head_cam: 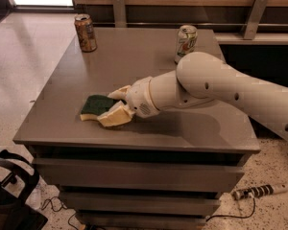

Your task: Move sponge near orange can

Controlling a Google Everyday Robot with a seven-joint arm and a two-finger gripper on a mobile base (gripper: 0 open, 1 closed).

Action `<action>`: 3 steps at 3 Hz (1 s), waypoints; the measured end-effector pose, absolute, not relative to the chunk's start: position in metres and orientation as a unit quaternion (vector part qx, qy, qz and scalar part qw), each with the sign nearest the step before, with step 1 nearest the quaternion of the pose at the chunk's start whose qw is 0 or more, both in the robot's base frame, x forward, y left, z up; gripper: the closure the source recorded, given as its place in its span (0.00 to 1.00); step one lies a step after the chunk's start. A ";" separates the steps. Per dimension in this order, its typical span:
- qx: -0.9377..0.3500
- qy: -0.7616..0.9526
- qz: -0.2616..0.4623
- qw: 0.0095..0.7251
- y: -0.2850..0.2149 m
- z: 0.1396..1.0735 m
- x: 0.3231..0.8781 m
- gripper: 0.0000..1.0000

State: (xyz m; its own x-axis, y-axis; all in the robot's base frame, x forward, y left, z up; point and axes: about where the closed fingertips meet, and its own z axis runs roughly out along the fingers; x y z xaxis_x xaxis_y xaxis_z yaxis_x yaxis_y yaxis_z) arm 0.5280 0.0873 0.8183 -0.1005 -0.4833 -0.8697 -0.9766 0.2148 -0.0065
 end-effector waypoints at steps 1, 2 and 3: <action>-0.544 0.672 0.313 0.394 0.089 0.819 0.527 1.00; -0.544 0.672 0.313 0.394 0.089 0.819 0.527 1.00; -0.530 0.686 0.313 0.388 0.079 0.835 0.547 1.00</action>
Offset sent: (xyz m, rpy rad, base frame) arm -0.0007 0.0013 0.0003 -0.0003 -0.0005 0.0025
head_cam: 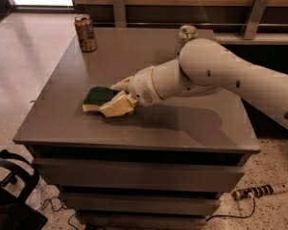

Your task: Move sponge near orange can

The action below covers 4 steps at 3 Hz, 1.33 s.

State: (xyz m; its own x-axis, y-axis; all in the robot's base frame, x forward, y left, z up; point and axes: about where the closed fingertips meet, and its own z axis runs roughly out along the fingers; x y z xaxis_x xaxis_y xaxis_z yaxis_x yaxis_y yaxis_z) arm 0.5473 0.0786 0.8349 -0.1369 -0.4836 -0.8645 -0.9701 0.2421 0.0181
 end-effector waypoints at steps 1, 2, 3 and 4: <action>-0.496 0.712 0.311 0.387 0.065 0.861 0.591 1.00; -0.459 0.744 0.293 0.387 0.062 0.877 0.634 1.00; -0.428 0.774 0.270 0.380 0.068 0.880 0.680 1.00; -0.400 0.801 0.253 0.368 0.073 0.870 0.723 1.00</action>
Offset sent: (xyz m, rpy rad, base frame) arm 0.1399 -0.0247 0.0607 -0.0284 0.1181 -0.3059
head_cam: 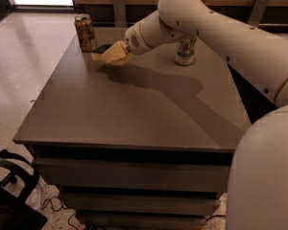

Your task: Move sponge near orange can

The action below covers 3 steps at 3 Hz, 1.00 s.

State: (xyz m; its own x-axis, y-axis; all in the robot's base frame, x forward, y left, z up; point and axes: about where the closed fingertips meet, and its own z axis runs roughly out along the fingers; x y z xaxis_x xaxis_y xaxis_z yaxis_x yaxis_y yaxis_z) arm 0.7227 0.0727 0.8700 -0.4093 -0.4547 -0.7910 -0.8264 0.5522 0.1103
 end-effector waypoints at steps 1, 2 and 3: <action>-0.376 0.815 0.245 0.366 0.075 0.858 0.756 1.00; -0.359 0.818 0.245 0.376 0.079 0.848 0.779 1.00; -0.345 0.818 0.243 0.390 0.083 0.842 0.794 1.00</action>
Offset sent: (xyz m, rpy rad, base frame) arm 0.0856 0.0054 -0.0288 0.0413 0.0008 -0.1411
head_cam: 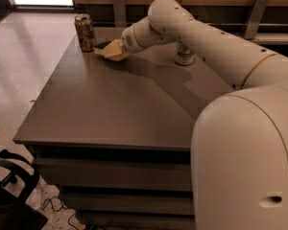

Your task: Move sponge near orange can

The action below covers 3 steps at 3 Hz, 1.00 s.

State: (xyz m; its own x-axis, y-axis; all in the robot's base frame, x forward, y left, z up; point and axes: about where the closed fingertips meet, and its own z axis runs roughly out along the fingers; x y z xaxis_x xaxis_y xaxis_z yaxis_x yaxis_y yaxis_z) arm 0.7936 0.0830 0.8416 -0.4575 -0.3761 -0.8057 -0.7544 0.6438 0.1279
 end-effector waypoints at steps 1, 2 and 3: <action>-0.346 0.818 0.243 0.389 0.085 0.840 0.794 0.83; -0.347 0.818 0.244 0.388 0.088 0.838 0.793 0.59; -0.348 0.818 0.246 0.386 0.090 0.836 0.793 0.36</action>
Offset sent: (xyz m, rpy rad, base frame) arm 0.0002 0.0020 -0.0012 0.0009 0.0002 0.0014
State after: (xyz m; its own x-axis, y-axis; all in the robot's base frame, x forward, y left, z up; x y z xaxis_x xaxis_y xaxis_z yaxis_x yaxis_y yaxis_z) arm 0.7929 0.0903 0.8360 -0.4596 -0.3802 -0.8027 -0.7593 0.6371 0.1330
